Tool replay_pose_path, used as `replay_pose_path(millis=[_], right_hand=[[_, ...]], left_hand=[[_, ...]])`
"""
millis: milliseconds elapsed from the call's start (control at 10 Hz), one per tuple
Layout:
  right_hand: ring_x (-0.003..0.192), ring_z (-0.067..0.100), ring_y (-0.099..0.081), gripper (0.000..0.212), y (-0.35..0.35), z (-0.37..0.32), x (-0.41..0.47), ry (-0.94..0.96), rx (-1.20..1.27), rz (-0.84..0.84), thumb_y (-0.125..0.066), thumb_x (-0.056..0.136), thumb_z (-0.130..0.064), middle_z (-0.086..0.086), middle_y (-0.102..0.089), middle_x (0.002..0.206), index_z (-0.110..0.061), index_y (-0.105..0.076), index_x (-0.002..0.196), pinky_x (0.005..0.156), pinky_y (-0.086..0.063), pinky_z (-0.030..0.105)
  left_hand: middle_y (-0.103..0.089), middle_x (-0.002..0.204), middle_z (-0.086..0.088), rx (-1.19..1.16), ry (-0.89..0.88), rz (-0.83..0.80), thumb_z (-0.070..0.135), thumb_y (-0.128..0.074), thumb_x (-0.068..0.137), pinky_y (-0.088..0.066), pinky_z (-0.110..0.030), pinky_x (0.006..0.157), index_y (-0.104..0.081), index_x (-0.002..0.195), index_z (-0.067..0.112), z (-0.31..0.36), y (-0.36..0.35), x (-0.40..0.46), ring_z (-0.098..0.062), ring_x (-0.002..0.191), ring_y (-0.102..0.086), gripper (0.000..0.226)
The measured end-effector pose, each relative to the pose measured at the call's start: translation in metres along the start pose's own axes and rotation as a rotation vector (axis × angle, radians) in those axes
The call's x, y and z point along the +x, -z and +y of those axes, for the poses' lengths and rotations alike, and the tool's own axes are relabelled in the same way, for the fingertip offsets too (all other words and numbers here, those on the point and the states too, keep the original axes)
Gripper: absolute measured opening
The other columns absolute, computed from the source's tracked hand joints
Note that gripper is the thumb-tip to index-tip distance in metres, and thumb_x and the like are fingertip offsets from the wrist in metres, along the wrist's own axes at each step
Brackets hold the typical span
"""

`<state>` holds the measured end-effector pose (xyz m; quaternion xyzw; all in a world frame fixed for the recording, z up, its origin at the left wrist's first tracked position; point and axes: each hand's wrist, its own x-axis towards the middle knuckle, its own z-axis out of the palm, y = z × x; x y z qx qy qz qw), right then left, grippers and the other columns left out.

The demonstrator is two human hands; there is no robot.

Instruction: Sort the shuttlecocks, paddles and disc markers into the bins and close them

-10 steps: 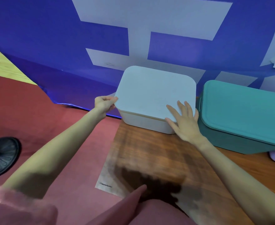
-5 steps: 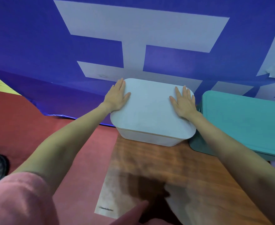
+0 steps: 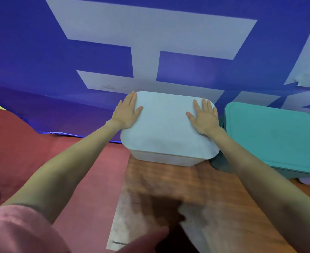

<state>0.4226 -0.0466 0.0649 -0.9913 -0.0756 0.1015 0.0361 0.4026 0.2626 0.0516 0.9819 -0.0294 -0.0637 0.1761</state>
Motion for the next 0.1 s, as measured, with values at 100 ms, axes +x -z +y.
replay_pose_path(millis=[100], right_hand=[[0.146,0.029,0.006,0.068,0.0104,0.0015,0.0023,0.017,0.035,-0.073,-0.018,0.097,-0.057,0.011,0.005,0.159,-0.021,-0.001,0.152,0.117,-0.001,0.049]], left_hand=[[0.002,0.162,-0.005,0.153,0.03,0.014,0.046,-0.019,0.102,-0.002,-0.049,0.118,-0.003,0.153,0.008,0.0093,0.0057,0.0007,-0.023,0.148,0.003,0.066]])
